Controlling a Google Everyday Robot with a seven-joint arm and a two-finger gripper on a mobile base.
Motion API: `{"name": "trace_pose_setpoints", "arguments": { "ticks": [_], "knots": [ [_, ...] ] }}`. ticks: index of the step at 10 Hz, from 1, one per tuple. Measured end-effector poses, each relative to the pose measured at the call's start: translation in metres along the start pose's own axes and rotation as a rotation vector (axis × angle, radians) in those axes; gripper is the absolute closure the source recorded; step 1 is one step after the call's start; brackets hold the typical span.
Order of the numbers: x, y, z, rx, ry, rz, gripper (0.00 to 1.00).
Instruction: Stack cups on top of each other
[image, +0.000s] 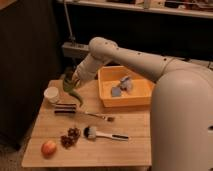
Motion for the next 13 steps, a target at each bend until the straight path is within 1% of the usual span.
{"name": "trace_pose_setpoints", "arguments": {
  "ticks": [1, 2, 4, 6, 7, 8, 11, 12, 13],
  "knots": [
    [0.001, -0.003, -0.002, 0.001, 0.009, -0.018, 1.0],
    [0.001, -0.014, -0.008, 0.01, 0.009, -0.072, 1.0],
    [-0.001, -0.034, -0.012, 0.019, -0.012, -0.172, 1.0],
    [-0.004, -0.054, -0.009, 0.005, -0.036, -0.267, 1.0],
    [-0.008, -0.061, -0.007, -0.004, -0.05, -0.294, 1.0],
    [-0.006, -0.067, -0.005, -0.013, -0.062, -0.314, 1.0],
    [-0.003, -0.083, 0.005, -0.026, -0.106, -0.373, 1.0],
    [-0.002, -0.092, 0.013, -0.032, -0.122, -0.393, 1.0],
    [-0.001, -0.096, 0.018, -0.036, -0.129, -0.406, 1.0]
  ]
}}
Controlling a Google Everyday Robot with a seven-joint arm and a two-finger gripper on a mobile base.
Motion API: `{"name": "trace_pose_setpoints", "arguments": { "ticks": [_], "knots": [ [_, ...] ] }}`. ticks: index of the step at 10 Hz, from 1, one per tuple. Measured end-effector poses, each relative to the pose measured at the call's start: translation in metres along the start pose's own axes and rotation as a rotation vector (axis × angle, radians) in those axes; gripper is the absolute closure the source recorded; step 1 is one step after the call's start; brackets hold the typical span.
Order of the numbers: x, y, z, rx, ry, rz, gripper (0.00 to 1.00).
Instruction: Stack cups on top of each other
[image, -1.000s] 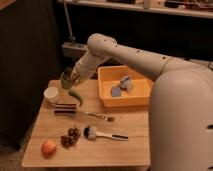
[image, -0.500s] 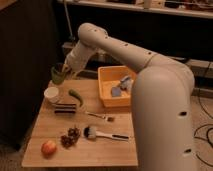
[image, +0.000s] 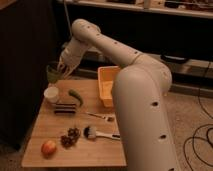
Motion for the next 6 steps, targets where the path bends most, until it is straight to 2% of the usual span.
{"name": "trace_pose_setpoints", "arguments": {
  "ticks": [2, 6],
  "knots": [
    [0.006, -0.002, 0.012, -0.014, 0.002, -0.043, 1.0],
    [0.019, 0.01, 0.034, -0.047, 0.054, -0.062, 1.0]
  ]
}}
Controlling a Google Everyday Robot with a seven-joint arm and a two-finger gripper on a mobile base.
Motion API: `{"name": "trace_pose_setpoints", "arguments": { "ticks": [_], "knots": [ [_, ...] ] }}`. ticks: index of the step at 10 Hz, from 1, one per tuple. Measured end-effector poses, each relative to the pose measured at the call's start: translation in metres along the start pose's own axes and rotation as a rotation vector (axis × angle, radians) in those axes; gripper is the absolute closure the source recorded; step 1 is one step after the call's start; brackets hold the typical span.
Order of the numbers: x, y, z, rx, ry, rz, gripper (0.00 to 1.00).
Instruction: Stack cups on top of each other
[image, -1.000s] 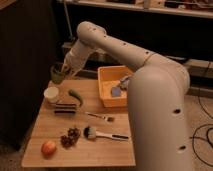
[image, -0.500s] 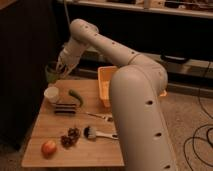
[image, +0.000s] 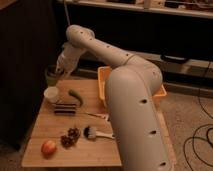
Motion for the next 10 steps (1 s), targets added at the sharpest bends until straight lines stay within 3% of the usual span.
{"name": "trace_pose_setpoints", "arguments": {
  "ticks": [7, 10],
  "knots": [
    [0.011, 0.015, 0.022, -0.045, 0.055, 0.038, 1.0],
    [0.014, 0.02, 0.032, -0.047, 0.069, 0.064, 1.0]
  ]
}}
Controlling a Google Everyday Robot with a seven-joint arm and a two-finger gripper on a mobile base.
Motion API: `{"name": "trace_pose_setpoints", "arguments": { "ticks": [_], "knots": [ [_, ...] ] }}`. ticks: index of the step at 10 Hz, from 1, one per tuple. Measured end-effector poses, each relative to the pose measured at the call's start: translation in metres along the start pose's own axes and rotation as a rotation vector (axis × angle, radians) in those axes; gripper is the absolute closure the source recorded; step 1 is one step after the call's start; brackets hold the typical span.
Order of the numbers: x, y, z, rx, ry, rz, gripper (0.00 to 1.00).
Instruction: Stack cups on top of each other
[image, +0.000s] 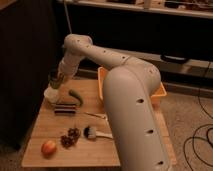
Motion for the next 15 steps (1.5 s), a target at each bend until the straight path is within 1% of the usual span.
{"name": "trace_pose_setpoints", "arguments": {
  "ticks": [2, 3, 7, 9, 11, 15],
  "knots": [
    [0.001, 0.001, 0.005, 0.017, 0.001, 0.014, 1.0],
    [0.001, -0.002, 0.006, 0.034, 0.0, 0.018, 1.0],
    [0.002, -0.016, 0.009, 0.07, -0.011, 0.005, 1.0],
    [0.003, -0.018, 0.012, 0.074, -0.017, 0.003, 1.0],
    [0.0, -0.026, 0.018, 0.074, -0.028, -0.014, 1.0],
    [0.001, -0.026, 0.031, 0.074, -0.047, -0.027, 1.0]
  ]
}}
